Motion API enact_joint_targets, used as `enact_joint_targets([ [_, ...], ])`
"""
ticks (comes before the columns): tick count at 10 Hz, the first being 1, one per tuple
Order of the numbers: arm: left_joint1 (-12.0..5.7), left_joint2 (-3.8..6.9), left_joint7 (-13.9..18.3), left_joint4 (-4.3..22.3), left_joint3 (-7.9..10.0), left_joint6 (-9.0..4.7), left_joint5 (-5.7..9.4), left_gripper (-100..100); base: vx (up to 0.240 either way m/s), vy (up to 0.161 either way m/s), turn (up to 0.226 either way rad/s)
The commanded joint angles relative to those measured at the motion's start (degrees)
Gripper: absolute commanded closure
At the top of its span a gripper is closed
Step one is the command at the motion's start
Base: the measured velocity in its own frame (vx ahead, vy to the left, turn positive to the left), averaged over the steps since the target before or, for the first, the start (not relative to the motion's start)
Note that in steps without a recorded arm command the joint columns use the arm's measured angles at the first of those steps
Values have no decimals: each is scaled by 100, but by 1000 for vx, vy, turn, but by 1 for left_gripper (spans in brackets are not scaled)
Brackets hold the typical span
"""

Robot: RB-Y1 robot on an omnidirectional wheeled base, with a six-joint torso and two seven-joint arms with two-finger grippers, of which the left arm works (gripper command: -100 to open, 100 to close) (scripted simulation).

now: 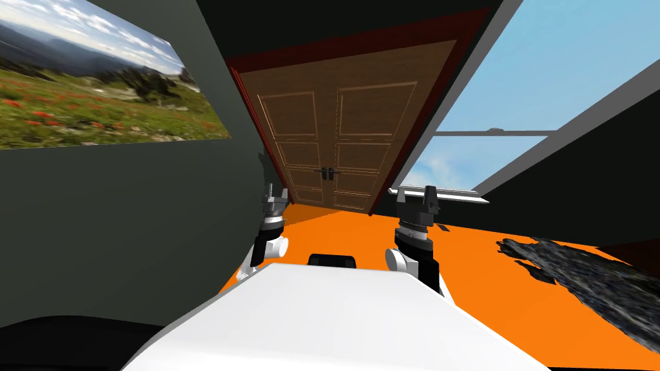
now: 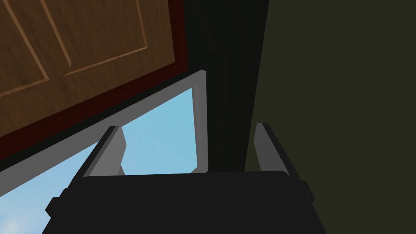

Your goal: Pull the door open

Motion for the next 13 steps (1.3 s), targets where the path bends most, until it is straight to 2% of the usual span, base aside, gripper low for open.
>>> enact_joint_targets([
  [1,-115,99,38,265,26,86,10,-100,139,-13,-102],
  [13,-752,647,270,1850,221,366,94,-100,103,-7,-82],
])
